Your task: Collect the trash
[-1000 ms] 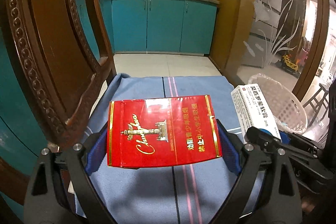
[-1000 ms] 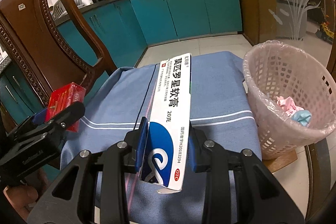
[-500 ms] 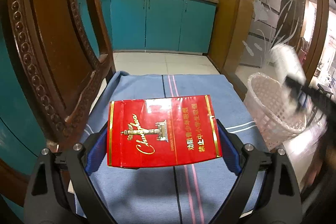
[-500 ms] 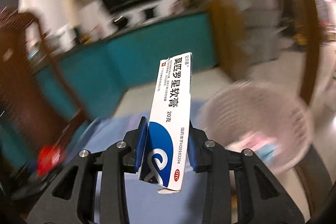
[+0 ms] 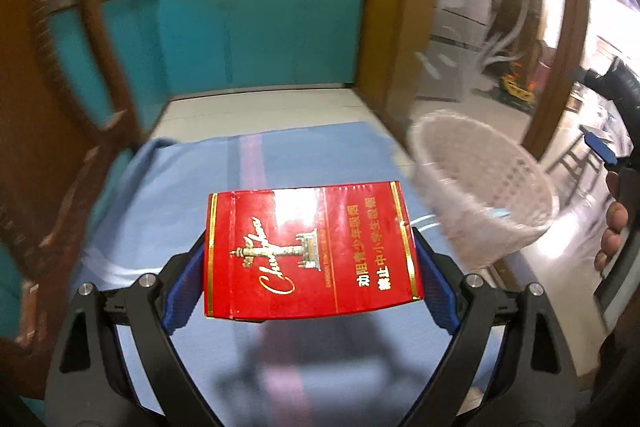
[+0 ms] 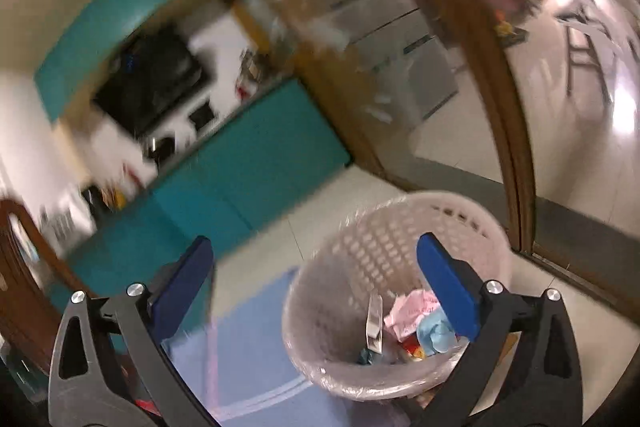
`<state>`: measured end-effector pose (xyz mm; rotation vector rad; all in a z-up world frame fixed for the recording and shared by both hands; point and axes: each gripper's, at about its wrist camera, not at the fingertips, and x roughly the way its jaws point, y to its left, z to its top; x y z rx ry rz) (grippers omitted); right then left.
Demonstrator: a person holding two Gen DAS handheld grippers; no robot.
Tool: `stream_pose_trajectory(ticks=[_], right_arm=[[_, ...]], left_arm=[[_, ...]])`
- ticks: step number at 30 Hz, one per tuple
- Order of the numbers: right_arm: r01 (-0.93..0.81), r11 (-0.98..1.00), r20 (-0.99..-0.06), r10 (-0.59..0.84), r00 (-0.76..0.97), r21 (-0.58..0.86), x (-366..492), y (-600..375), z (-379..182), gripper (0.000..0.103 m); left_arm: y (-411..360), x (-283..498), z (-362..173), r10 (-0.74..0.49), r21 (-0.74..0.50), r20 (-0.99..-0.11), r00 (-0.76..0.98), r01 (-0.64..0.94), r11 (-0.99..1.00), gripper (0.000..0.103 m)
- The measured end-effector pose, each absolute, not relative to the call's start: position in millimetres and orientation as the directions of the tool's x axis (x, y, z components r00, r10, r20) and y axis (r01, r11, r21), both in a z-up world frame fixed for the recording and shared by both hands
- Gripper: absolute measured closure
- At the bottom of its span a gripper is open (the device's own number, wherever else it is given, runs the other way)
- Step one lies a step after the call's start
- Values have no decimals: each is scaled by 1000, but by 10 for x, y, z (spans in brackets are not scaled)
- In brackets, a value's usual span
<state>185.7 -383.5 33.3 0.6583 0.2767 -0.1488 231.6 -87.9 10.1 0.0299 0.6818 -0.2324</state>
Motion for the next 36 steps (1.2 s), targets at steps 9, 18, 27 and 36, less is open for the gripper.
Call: stream_pose_trajectory(ticks=[9,18,27,36], right_arm=[[308,658,-282,-148,948,688,1606,-4319,247,3],[245,778,-380,-9,925,578,1844,-3909,254,3],[51,936,-546,158,823,349,2047,-2589,143,3],[-78,977,-657,193,729,200,1841,-1627,-192,3]], left_arm=[[-2489,2987,411,-415,-88,-602,682,460,883,5],[-1927,3051,96,-296,-78,-681,670,335,939,3],[-290,2227,141,-128,-116,-622,773,71,991,3],[334,1888,-99,-15,-86,-699,715,-64,994,3]])
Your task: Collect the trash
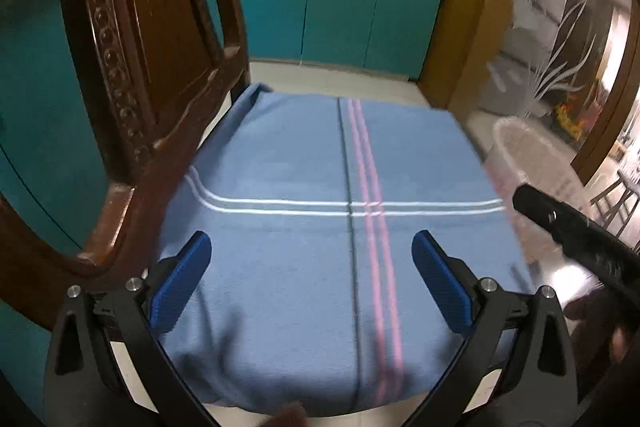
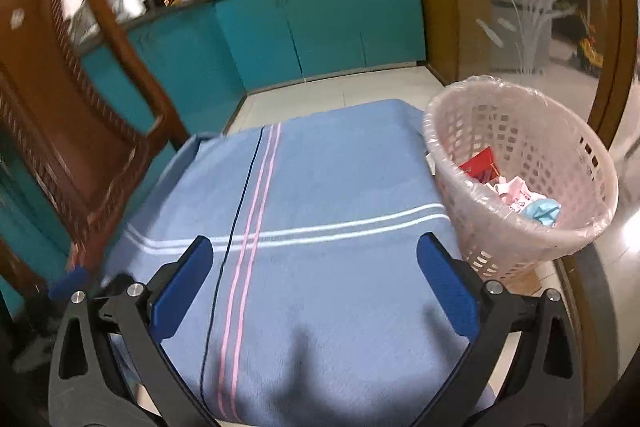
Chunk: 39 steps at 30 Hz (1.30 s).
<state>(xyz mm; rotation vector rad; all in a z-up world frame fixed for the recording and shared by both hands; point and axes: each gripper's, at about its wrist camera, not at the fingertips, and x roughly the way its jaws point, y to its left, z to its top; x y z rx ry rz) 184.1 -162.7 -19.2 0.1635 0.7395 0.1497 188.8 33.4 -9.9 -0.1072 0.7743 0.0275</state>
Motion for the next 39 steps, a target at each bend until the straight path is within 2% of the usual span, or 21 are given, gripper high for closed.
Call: stream_pose_trajectory(ticks=[6,21,39], right_arm=[[-69,986,-671,156,725,155,1830,-1561,-256,3],[-70,990,-666,137,733,126,1843,-1542,-252,3],[-78,989,-667,142,732,124,1827,-1537,-264,3]], left_arm=[[355,1919,-133,-48,-139,-704,709,-71,988,3],[333,1769,-14,-39,-101,-665,746,-38,994,3],[291,1775,-5,-45,-89,-657,752,-18,996,3]])
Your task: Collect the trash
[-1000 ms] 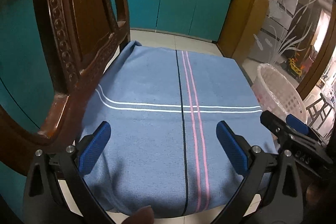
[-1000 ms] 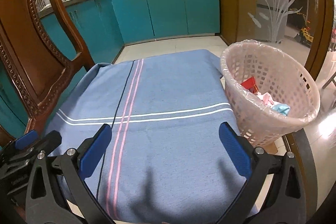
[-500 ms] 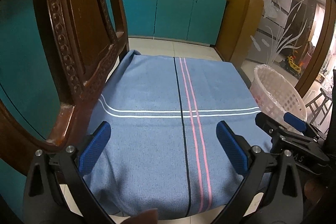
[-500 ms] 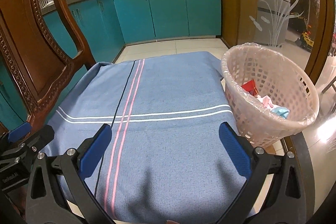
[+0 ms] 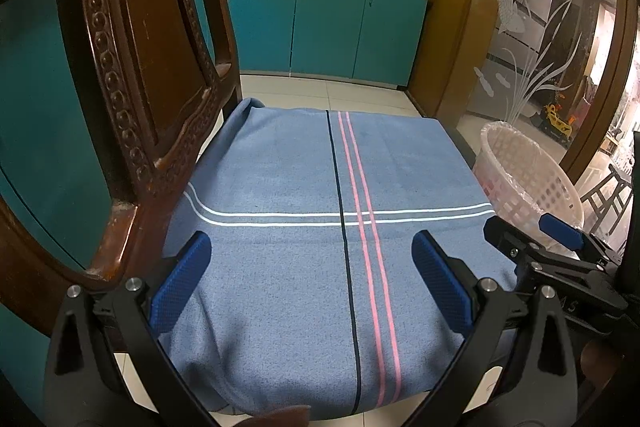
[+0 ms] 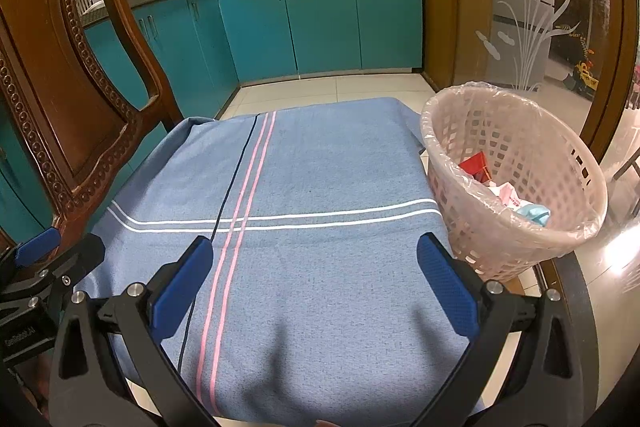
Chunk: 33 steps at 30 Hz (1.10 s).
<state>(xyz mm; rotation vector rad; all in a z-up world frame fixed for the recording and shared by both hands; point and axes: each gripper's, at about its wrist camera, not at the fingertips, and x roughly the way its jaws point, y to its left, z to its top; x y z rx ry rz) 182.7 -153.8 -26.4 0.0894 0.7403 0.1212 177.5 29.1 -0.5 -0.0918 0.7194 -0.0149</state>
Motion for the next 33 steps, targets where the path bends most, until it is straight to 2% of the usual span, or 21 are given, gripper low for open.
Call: stream_pose_trajectory(ticks=[33], right_arm=[[-86,990,-672,141,727,114,1817,-1528,-276,3]], left_arm=[[274,1781,-5,-56,-82,-660,749,2,997,3]])
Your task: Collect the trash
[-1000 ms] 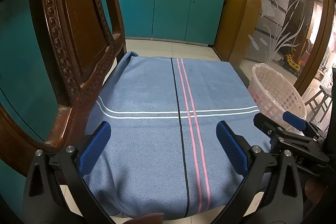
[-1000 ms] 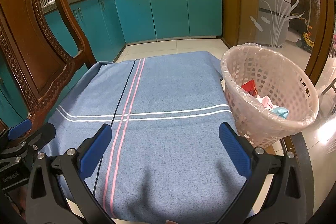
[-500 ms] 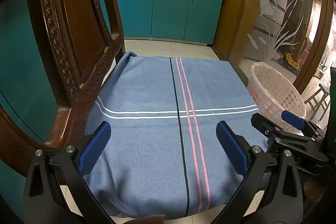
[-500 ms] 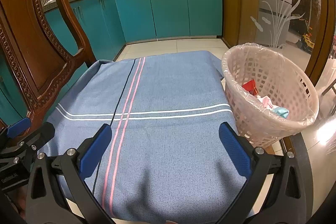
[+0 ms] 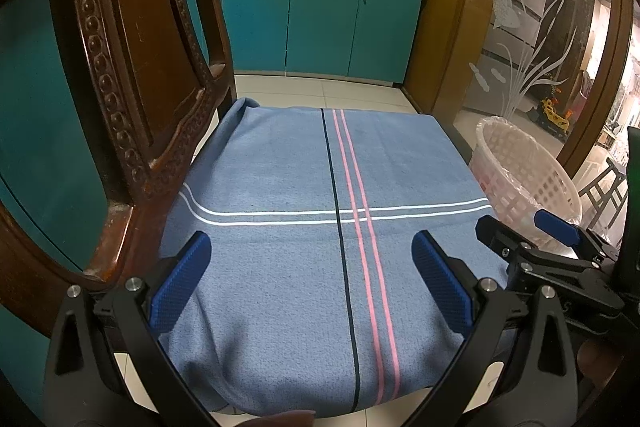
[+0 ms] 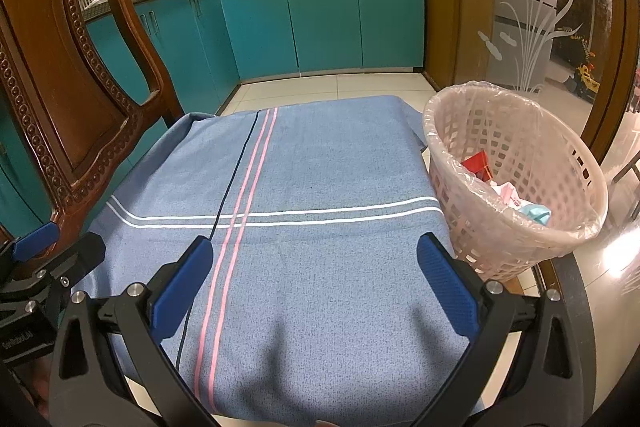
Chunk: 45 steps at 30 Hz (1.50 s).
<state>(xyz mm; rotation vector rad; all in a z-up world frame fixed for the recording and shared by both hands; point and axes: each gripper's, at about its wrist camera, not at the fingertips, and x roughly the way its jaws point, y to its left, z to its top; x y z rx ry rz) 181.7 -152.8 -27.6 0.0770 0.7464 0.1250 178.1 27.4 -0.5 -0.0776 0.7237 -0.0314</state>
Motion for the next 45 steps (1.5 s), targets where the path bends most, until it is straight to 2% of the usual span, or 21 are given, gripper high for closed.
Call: stream_pose_trajectory(ticks=[35,45], right_arm=[[-89,991,-670,133,731,100,1796,-1494,-311,3],[-72,990,-666,134,734,120,1466,-1410,-398,3]], left_arm=[[256,1713,37,-70,-80,-643,762,23,997,3],[306,1674,106,-53,-64,-634,772,16,998,3]])
